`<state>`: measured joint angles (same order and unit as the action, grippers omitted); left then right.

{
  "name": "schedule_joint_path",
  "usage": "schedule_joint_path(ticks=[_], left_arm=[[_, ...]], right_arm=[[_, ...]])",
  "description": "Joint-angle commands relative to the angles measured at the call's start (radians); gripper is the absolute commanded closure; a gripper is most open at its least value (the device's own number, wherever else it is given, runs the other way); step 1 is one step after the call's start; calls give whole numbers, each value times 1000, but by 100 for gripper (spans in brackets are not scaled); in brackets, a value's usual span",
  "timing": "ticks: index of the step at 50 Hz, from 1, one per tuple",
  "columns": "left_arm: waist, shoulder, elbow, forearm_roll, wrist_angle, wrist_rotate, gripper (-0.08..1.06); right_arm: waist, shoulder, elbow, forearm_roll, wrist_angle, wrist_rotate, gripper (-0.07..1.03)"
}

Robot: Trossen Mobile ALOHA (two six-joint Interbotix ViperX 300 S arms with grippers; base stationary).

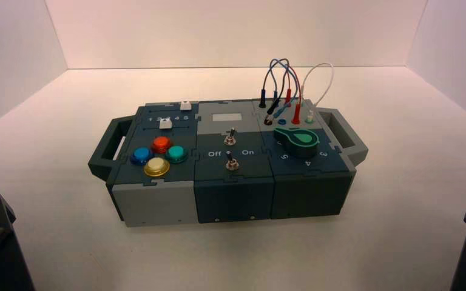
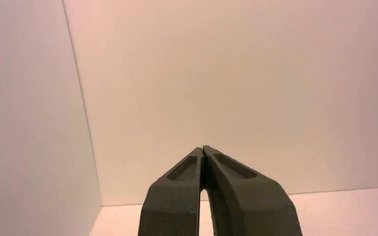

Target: Turn the knob to position 2.

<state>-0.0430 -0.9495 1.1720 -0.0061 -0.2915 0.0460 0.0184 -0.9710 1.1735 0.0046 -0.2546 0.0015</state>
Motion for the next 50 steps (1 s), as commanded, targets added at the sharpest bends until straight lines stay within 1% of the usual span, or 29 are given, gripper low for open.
schedule_joint_path(ticks=[1, 20, 22, 25, 28, 30, 33, 35, 38, 42, 43, 44, 46, 48, 50], left_arm=[[0, 0, -21, -3, -5, 5, 101], [2, 0, -21, -2, -2, 11, 101], [3, 0, -23, -3, 5, 14, 101], [3, 0, -28, -2, 37, 20, 101], [2, 0, -29, -2, 41, 18, 101], [-11, 12, -46, -3, 100, 15, 101], [-31, 28, -55, -5, 138, 15, 101], [-61, 46, -69, -5, 190, 17, 101], [-86, 58, -80, -5, 225, 17, 101], [-144, 89, -98, -5, 304, 18, 101], [-144, 89, -98, -5, 304, 18, 101], [-179, 106, -106, -3, 344, 18, 101], [-215, 121, -120, -5, 385, 18, 101], [-235, 129, -129, -5, 413, 18, 101], [-267, 147, -146, -5, 468, 20, 101]], right_arm=[[0, 3, -28, 2, 14, 2, 99], [2, 3, -28, 2, 15, 2, 99], [2, 3, -29, 2, 25, 2, 99], [6, 3, -35, 2, 60, 2, 99], [6, 3, -38, 2, 66, 2, 99], [15, 8, -54, 2, 123, 2, 99], [28, 11, -61, 3, 156, 2, 99], [51, 14, -69, 3, 201, 2, 99], [69, 18, -75, 3, 233, 2, 99], [117, 40, -97, 3, 310, 2, 99], [117, 40, -97, 3, 310, 2, 99], [146, 57, -109, 3, 347, 2, 99], [172, 78, -121, 3, 377, 2, 99], [186, 94, -130, 3, 396, 2, 99], [212, 124, -149, 11, 437, 2, 99]])
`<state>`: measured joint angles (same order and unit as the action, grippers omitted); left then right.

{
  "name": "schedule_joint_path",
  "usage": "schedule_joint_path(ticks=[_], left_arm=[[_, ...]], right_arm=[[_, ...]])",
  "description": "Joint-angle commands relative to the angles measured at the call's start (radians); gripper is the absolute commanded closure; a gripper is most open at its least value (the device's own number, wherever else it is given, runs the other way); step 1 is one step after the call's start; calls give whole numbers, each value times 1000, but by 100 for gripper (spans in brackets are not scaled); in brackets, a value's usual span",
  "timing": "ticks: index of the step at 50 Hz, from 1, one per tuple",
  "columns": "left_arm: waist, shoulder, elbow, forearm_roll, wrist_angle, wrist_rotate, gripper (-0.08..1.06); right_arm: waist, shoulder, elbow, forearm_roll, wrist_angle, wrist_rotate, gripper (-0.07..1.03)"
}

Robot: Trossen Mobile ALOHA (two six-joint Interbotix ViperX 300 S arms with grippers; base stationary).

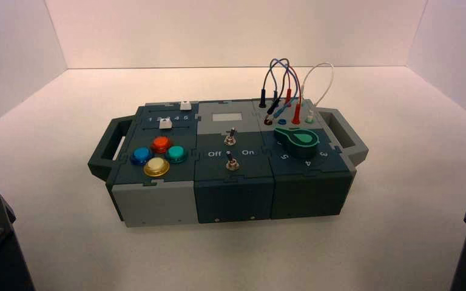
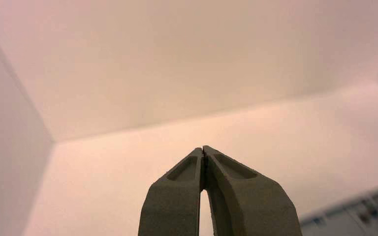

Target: Turn the knob to position 2.

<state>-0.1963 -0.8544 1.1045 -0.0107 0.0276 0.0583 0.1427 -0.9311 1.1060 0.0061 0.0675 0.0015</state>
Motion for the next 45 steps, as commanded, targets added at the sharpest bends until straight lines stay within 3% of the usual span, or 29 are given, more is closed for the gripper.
schedule_joint_path(ticks=[1, 12, 18, 25, 33, 45], left_arm=[[-124, 60, -84, 0, 166, 6, 101], [-241, 149, -140, -11, 380, 6, 101], [-304, 156, -141, -17, 445, 6, 101], [-382, 160, -138, -32, 506, 2, 101], [-440, 166, -135, -40, 545, 2, 101], [-476, 221, -130, -37, 545, 0, 101]], right_arm=[[95, 95, -87, 12, 130, 2, 99], [186, 195, -150, 103, 347, 2, 99], [247, 215, -161, 143, 423, 2, 99], [295, 247, -161, 232, 532, 2, 99], [365, 296, -155, 295, 584, 2, 99], [451, 417, -172, 322, 584, 2, 99]])
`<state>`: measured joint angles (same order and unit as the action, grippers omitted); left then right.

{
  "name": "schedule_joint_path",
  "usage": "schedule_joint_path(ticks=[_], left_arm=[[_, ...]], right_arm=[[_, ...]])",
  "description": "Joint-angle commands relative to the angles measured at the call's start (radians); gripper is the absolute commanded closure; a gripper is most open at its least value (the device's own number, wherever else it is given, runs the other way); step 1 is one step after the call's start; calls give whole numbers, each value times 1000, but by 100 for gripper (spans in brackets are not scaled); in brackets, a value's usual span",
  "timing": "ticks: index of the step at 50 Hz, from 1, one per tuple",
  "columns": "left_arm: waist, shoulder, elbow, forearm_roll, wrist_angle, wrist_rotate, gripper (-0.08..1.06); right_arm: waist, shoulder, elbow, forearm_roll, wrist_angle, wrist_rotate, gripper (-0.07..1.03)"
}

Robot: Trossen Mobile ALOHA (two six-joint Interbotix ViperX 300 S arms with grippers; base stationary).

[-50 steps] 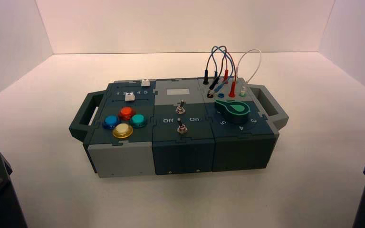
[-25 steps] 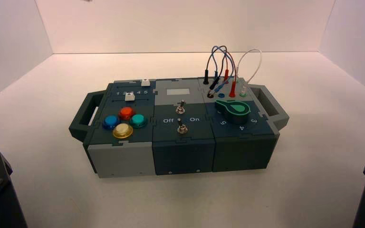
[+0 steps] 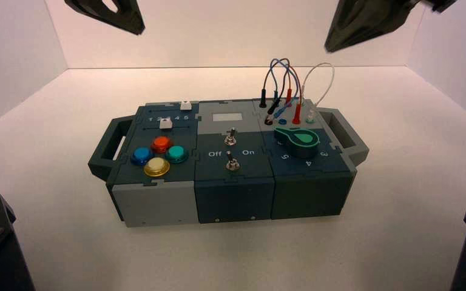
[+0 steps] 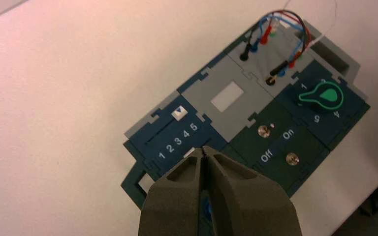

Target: Turn the knob to position 2.

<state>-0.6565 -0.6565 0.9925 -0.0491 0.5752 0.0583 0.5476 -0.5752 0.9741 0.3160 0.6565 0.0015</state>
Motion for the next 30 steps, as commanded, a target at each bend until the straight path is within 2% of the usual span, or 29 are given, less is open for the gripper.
schedule_joint_path(ticks=[1, 5, 30], left_arm=[[-17, 28, -18, 2, -3, 0, 101], [-25, 43, -12, -2, -3, 2, 101], [-28, 48, -6, 3, -6, 6, 101]], right_arm=[[55, 77, -44, 12, -5, 2, 99], [101, 144, -58, 14, -12, 2, 99], [150, 356, -114, 21, -26, -2, 99]])
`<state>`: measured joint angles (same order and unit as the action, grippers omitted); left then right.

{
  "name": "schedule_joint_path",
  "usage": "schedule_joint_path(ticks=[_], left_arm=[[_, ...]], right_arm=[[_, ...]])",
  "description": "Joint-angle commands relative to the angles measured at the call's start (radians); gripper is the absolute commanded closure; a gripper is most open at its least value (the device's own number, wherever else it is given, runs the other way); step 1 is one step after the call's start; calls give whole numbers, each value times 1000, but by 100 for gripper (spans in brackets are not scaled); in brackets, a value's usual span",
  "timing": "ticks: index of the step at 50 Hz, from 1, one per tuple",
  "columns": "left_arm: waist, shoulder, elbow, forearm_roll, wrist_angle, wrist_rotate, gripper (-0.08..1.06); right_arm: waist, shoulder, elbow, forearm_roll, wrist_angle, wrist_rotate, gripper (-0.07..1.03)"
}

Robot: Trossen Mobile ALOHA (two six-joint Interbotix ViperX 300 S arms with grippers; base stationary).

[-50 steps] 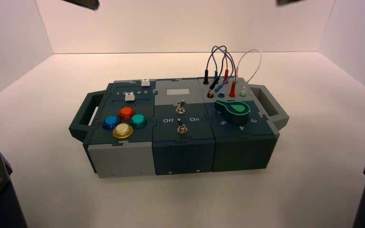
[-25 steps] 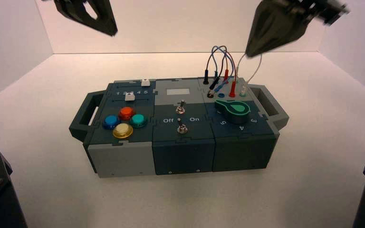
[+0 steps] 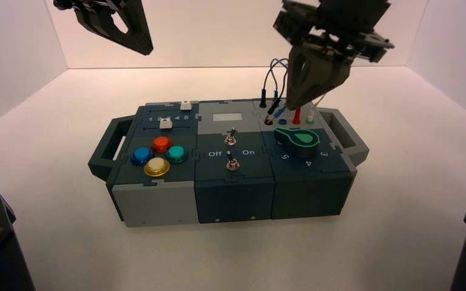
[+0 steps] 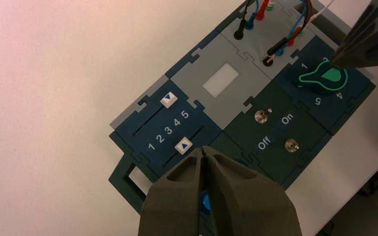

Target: Turn the knob to position 2.

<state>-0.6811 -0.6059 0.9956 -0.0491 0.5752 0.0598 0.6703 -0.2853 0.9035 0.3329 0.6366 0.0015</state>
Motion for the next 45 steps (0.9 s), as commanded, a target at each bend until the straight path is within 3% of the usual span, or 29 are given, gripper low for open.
schedule_joint_path(ticks=[1, 17, 45], left_arm=[[-3, -3, -9, 3, -5, 5, 101], [-3, 6, -11, 5, -3, 6, 101], [-84, 6, -5, 2, 35, 6, 101]], right_arm=[[38, 75, -46, 5, -6, -2, 99], [87, 172, -80, 20, -11, -2, 99], [61, 235, -89, 15, -35, -2, 99]])
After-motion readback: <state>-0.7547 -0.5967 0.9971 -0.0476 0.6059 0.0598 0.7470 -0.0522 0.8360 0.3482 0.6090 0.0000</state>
